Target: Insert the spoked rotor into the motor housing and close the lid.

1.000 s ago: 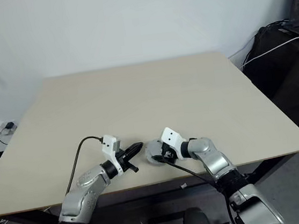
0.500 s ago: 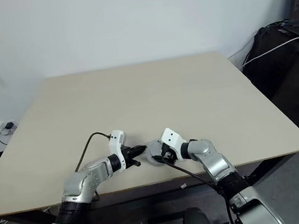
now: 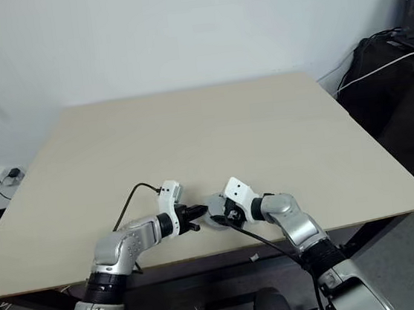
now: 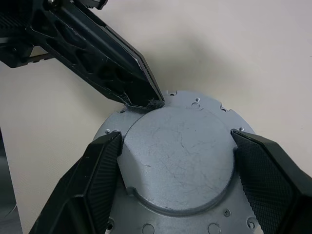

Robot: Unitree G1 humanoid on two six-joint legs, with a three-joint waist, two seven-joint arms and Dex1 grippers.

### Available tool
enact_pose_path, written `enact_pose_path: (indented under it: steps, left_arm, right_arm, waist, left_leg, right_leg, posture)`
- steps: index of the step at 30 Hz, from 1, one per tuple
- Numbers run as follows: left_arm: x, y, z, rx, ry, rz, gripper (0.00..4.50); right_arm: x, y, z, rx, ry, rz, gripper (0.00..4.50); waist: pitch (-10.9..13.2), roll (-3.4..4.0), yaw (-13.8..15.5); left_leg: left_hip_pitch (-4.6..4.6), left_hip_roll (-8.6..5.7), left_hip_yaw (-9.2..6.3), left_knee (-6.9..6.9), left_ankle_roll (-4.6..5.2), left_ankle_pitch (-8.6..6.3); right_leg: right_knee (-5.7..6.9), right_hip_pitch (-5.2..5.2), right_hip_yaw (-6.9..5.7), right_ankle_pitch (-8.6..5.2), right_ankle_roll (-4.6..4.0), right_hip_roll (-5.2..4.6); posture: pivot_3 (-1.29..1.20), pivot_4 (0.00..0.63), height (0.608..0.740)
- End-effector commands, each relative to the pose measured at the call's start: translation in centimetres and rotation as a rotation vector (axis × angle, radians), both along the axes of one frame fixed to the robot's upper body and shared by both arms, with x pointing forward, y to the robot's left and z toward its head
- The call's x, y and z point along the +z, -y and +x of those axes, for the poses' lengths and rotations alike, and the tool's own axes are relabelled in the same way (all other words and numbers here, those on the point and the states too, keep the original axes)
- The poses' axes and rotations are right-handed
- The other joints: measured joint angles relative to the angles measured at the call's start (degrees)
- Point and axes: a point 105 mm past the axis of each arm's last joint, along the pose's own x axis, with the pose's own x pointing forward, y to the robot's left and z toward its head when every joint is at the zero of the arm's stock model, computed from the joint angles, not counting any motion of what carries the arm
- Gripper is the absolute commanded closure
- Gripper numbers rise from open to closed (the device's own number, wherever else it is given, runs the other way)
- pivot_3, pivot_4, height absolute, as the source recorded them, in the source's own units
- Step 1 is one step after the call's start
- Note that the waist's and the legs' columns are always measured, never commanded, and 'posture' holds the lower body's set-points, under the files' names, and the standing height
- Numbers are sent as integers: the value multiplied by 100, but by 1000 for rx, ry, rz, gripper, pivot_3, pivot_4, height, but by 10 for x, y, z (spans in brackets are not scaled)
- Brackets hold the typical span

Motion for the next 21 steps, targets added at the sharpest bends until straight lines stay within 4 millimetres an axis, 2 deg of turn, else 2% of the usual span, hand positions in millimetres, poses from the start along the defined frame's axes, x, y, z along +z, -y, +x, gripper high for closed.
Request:
enact_pose_path:
  steps: [1,3,4,6,15,21]
  left_arm:
    - [-1,9,-3,-26,-19,14,4500]
    - [-1,10,-3,-27,-23,11,4500]
    - [-1,11,-3,-28,-24,10,4500]
    - [-2,11,-4,-29,-25,9,4500]
    - [-2,12,-4,-31,-25,6,4500]
    - [-2,13,-6,-36,-27,1,4500]
  right_arm:
    - [-10,3,-4,-1,-32,-43,1214]
    - [-9,2,-5,4,-38,-31,1214]
    - [-8,1,-5,3,-38,-28,497]
    - [-7,1,-6,5,-44,-20,22]
    - [-2,0,-4,8,-42,-2,22]
    - [24,-3,2,-11,22,108,22]
  waist:
    - [0,0,4]
    - [-1,1,5]
    - [-1,1,6]
    - [-1,1,9]
    - [0,0,14]
    - [6,-3,21]
  left_leg:
    - [1,0,0,0,0,0]
    - [3,0,-1,0,0,0]
    - [3,0,0,0,0,0]
    - [3,0,-1,0,0,0]
    - [-1,-5,-5,-2,0,-1]
    - [-9,-6,-8,-3,0,-1]
  right_leg:
    - [0,1,0,0,0,0]
    - [0,3,-1,0,0,-1]
    - [0,3,-1,0,1,-1]
    - [-2,3,-1,-2,2,-2]
    - [-5,3,-2,-5,7,-6]
    - [-7,-3,-3,-7,8,-7]
  posture:
    - [0,0,740]
    - [0,0,740]
    - [0,0,740]
    - [0,0,740]
    - [0,0,740]
    - [0,0,740]
